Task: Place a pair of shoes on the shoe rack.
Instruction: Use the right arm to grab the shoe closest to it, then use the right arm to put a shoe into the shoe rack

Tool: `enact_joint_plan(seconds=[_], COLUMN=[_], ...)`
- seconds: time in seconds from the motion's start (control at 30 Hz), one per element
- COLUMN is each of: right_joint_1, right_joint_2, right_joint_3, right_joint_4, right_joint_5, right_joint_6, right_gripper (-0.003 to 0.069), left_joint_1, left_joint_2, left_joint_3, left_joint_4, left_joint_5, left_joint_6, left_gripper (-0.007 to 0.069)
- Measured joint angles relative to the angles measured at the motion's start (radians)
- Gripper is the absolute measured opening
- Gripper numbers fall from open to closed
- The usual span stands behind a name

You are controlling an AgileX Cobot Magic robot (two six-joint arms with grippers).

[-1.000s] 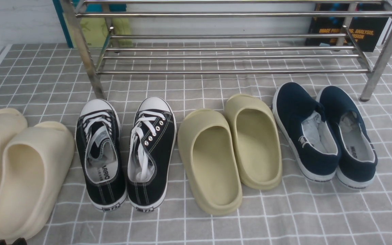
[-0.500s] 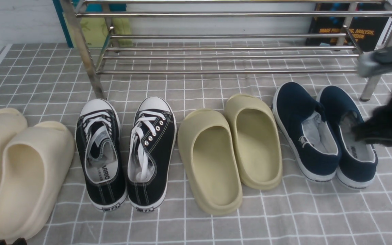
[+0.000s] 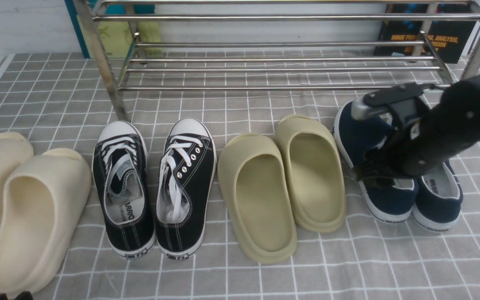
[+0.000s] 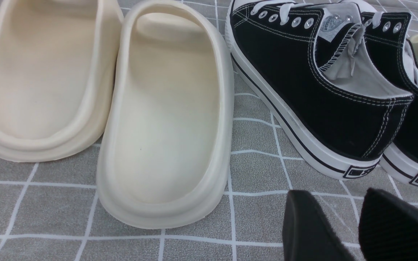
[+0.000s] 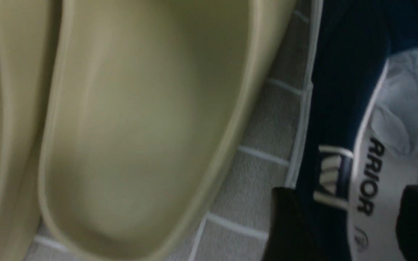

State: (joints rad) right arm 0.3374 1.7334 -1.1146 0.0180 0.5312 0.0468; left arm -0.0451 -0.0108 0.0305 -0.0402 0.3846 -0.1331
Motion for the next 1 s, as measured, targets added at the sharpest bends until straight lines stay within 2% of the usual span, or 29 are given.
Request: enact_joint_plan(seconds=[0.1, 0.17, 0.2, 0.7, 0.8, 1.0], right_joint_1=[0.000, 0.002, 0.002, 0.051, 0.051, 0.040], right_joint_2=[0.074, 0.077, 0.074, -0.218, -0.202, 0.043], right_joint_3=[0.000, 0.000, 0.000, -0.012, -0.050, -0.365], right_joint_4=[-0.018, -0.018, -0.018, 0.037, 0.014, -0.103], right_joint_5=[-0.073, -0.076, -0.076, 0.154, 0.164, 0.175], right_joint_6=[0.000, 0.000, 0.000, -0.002, -0.015, -0.023], right_gripper=[0.0169, 0.0071, 0.0048, 0.0050, 0.0050, 0.0050], left_joint_1=[0.000, 0.000, 0.000, 0.000, 0.000, 0.000], left_joint_2=[0.000, 0.000, 0.000, 0.000, 0.000, 0.000], left_joint_3=[0.000, 0.000, 0.000, 0.000, 0.000, 0.000], left_joint_4=[0.000, 0.000, 0.000, 0.000, 0.000, 0.000], left_joint_5=[0.000, 0.000, 0.000, 0.000, 0.000, 0.000], left_joint_6=[0.000, 0.000, 0.000, 0.000, 0.000, 0.000], left_gripper=[0.0239, 0.0239, 0.0239, 0.0239, 0.0239, 0.0239])
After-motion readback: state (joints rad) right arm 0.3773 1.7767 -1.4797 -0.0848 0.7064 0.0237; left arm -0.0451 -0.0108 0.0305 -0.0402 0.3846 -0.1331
